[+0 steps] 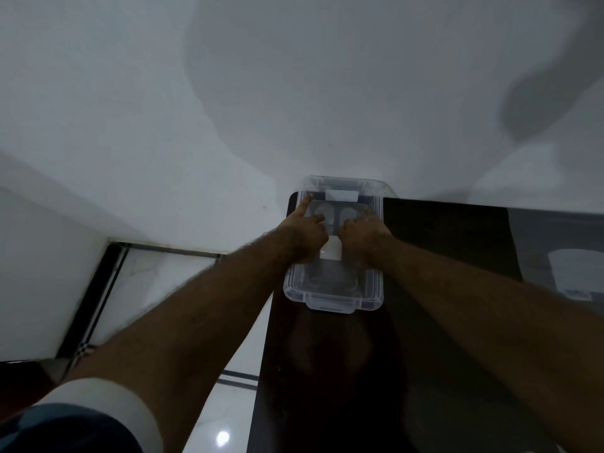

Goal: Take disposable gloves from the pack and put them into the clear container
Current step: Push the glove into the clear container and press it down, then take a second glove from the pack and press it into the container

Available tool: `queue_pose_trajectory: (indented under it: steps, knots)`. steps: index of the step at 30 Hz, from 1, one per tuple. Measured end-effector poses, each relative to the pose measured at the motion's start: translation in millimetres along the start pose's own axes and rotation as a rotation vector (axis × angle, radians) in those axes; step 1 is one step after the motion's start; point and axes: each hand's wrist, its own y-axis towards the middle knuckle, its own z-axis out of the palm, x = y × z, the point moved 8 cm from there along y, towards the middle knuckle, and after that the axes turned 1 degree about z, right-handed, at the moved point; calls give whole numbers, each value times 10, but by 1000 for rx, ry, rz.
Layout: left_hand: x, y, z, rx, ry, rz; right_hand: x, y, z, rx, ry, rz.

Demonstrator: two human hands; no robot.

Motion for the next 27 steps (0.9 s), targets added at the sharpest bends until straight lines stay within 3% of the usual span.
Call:
queue_pose_trajectory:
  steps: [9, 14, 21, 27]
  knots:
    - [-110, -251, -121, -114, -79, -91, -2, -268, -98, -131, -33, -3]
    - [-444, -842, -376, -243, -288, -173, 5, -1115, -109, -378, 102, -67]
    - [-1663, -1458, -876, -498, -494, -44, -32, -2571, 616, -524, 210, -202]
    - [-2859, -1427, -1024, -502, -586, 30, -379, -3605, 1665, -473, 299, -210]
